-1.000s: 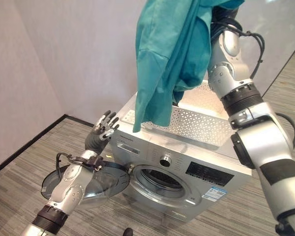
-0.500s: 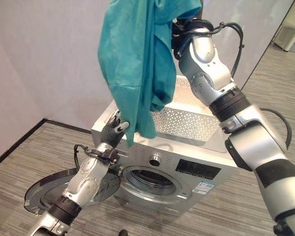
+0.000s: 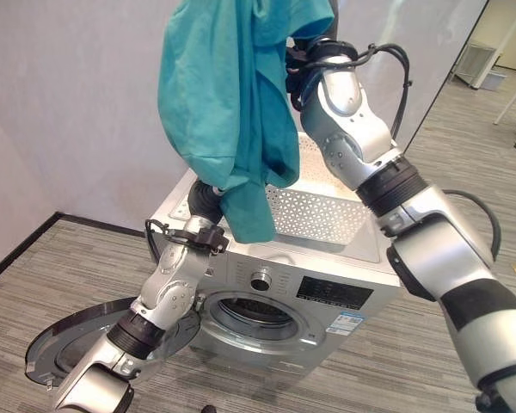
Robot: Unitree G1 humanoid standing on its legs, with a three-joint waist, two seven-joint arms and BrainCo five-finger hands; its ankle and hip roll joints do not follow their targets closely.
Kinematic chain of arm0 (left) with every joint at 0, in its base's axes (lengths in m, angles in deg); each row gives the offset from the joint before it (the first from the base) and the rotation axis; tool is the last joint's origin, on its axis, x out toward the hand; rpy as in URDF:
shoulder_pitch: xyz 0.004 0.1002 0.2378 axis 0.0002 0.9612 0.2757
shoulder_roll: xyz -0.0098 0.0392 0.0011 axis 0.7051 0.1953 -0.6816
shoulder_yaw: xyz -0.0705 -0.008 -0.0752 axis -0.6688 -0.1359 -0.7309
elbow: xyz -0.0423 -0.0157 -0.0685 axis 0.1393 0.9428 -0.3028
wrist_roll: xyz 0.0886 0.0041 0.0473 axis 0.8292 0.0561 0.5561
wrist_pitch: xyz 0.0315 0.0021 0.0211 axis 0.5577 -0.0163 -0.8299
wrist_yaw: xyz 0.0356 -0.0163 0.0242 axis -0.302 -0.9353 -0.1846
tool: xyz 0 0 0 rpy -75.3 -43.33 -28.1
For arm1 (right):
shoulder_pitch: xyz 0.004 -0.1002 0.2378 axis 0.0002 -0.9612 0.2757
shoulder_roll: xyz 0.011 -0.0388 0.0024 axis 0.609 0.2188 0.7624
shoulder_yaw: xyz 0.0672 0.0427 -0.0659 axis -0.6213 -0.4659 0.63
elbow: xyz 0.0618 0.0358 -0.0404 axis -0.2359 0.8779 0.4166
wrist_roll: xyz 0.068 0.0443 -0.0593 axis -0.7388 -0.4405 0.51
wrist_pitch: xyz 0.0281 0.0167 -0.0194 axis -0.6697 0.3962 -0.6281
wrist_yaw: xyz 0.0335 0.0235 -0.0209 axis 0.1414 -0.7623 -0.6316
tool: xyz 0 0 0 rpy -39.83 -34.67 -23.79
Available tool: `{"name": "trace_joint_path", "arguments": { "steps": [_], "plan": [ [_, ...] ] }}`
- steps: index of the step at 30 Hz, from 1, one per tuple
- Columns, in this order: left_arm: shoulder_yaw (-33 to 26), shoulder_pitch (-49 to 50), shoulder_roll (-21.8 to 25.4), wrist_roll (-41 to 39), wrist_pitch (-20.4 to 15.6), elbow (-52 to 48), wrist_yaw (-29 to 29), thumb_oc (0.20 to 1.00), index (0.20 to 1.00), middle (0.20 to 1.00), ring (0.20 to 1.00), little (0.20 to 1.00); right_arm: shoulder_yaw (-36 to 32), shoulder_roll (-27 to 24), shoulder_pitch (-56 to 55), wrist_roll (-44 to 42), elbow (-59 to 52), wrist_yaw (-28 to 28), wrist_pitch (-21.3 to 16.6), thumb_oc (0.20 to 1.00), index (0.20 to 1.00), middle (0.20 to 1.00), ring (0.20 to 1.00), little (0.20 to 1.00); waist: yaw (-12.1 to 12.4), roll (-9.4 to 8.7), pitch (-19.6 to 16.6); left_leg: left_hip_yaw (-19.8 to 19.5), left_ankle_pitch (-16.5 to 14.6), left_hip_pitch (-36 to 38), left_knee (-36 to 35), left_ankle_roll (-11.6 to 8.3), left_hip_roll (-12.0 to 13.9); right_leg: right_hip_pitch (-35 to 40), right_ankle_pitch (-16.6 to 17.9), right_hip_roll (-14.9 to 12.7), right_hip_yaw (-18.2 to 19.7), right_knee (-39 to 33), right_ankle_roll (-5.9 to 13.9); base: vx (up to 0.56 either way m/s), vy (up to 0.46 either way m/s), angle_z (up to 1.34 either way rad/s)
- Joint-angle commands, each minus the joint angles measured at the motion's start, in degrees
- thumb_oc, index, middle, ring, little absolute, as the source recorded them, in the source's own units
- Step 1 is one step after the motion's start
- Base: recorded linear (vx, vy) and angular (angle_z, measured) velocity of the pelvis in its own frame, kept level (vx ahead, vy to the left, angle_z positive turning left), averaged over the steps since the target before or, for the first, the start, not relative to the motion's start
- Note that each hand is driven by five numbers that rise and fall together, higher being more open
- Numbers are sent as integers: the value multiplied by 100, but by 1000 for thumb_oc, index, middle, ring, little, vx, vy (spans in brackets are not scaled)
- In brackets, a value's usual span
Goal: Grab the laundry basket,head to the washer,open it,put in the laundry and shut it.
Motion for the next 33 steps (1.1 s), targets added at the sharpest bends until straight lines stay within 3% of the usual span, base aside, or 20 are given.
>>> {"name": "trace_joint_path", "arguments": {
  "steps": [1,14,17,20,25,27,33],
  "plan": [
    [-169,-748,-17,223,-482,-81,-152,1000,1000,1000,1000,1000,-61,-132,452,-43,-193,-51,-356,200,200,200,200,200,28,-390,-89,119,-710,480,13,-110,79,83,-297,-198,99,193,141,0,0,0],
    [-314,-1250,-205,472,-679,-143,-358,1000,1000,1000,1000,1000,39,-351,205,601,-355,-118,-150,200,200,200,200,200,-41,-441,-74,171,-729,520,13,-127,134,72,-321,-150,121,223,138,-4,0,-5],
    [-382,-1296,-191,581,-724,-204,-366,1000,1000,1000,1000,1000,157,-598,162,951,-387,-237,-33,200,200,200,200,200,-52,-438,-78,190,-733,535,13,-123,131,75,-323,-149,133,220,139,-3,3,-2],
    [-480,-1416,-178,710,-775,-202,-382,1000,1000,1000,1000,1000,574,-929,134,1096,-385,-703,141,200,200,200,200,200,-82,-444,-82,220,-789,595,13,-125,140,131,-360,-146,150,209,138,0,0,0],
    [-582,-1493,-19,1084,-794,-258,-505,1000,1000,1000,1000,1000,1136,-1773,76,1381,-984,-1144,209,200,200,200,200,200,-127,-429,-45,239,-790,619,13,-142,145,153,-363,-141,152,192,145,0,0,0],
    [-655,-1486,120,1104,-804,-357,-413,1000,1000,1000,1000,1000,1442,-2147,250,1946,-1319,-1318,217,200,200,200,200,200,-143,-427,-46,238,-780,605,13,-150,147,145,-362,-145,150,191,155,0,0,0],
    [-635,-1657,65,1098,-892,-199,-406,1000,1000,1000,1000,1000,1463,-2465,97,2392,-1543,-1394,174,200,200,200,200,200,-149,-380,-16,193,-761,553,13,-150,136,121,-349,-156,108,176,166,-11,1,-1]
  ]
}}
